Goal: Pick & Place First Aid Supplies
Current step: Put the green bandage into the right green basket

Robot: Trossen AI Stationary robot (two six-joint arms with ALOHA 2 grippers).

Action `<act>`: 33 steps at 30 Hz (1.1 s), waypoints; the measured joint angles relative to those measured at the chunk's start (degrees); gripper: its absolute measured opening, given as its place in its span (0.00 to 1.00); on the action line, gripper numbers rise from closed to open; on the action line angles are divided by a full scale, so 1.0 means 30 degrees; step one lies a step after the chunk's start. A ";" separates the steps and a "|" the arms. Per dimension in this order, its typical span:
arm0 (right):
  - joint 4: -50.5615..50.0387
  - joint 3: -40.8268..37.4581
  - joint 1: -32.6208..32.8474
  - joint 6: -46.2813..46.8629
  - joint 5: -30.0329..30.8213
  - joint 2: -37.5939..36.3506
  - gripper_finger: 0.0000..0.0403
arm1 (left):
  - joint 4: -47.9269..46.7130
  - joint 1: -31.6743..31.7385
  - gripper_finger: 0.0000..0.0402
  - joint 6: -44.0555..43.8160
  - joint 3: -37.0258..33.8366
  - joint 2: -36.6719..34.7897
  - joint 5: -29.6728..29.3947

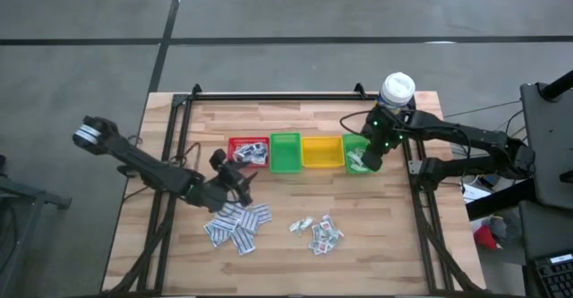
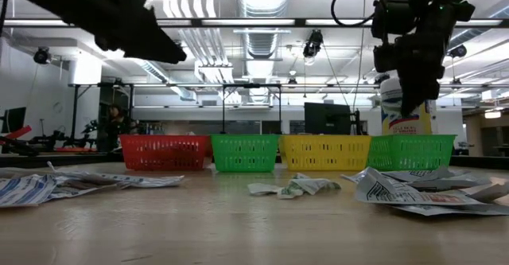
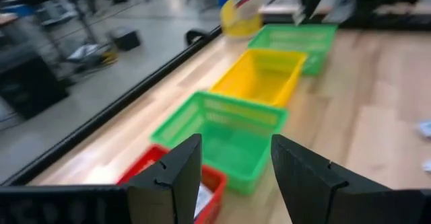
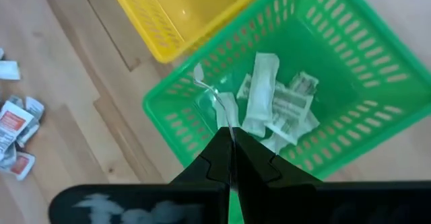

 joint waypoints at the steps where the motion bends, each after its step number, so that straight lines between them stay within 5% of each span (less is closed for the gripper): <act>1: 0.0043 -0.0080 0.0003 0.0205 0.0016 0.0073 0.02 | 0.1158 0.0000 0.45 0.0472 -0.0590 -0.0287 0.0311; 7: 0.0872 -0.0252 0.0010 0.0759 0.0189 0.1252 0.02 | 0.4530 0.0000 0.45 0.1382 -0.2703 -0.1230 0.1159; 20: 0.1539 -0.0039 0.0003 -0.0221 0.0197 0.5265 0.02 | 0.4537 0.0000 0.45 0.1447 -0.2795 -0.1230 0.1304; 33: 0.1694 0.0433 0.0003 -0.0760 0.1749 0.6614 0.02 | 0.4530 -0.0007 0.45 0.1411 -0.2795 -0.1223 0.1304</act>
